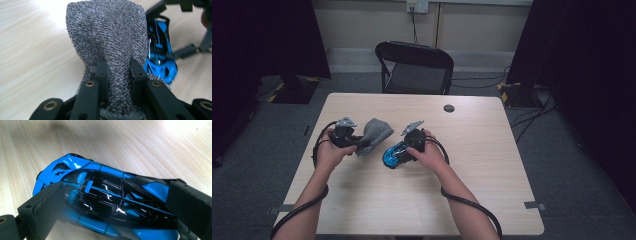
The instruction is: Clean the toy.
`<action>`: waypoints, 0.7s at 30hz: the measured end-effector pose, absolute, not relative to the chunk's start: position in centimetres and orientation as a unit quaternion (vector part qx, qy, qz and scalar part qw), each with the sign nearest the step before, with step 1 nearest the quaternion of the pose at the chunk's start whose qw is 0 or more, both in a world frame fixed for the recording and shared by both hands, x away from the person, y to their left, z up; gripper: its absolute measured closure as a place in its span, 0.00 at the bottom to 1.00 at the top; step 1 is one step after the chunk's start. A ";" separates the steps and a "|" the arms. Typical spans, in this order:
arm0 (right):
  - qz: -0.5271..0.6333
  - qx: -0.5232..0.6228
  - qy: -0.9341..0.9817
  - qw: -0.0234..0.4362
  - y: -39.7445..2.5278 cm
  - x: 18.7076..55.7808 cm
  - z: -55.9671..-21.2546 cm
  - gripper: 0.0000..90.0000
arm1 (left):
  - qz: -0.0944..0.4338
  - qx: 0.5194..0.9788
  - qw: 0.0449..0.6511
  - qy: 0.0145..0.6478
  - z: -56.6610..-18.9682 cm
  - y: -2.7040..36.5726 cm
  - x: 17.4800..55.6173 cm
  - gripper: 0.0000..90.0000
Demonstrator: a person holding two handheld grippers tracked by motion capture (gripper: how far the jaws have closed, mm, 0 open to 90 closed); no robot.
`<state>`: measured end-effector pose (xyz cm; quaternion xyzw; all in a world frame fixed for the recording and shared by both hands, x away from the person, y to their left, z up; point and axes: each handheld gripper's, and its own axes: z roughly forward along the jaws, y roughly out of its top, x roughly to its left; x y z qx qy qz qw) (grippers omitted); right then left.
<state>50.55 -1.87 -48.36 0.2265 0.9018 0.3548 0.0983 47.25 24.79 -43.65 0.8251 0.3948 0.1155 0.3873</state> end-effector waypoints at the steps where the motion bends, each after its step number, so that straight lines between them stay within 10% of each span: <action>1: 0.356 0.227 0.901 0.098 -1.9 50.5 -48.4 0.02 | 0.115 0.824 0.387 0.397 -43.8 24.5 47.6 0.81; 21: 0.362 0.225 0.900 0.096 -2.0 50.6 -48.5 0.02 | 0.104 0.850 0.356 0.374 -47.2 18.2 53.5 0.81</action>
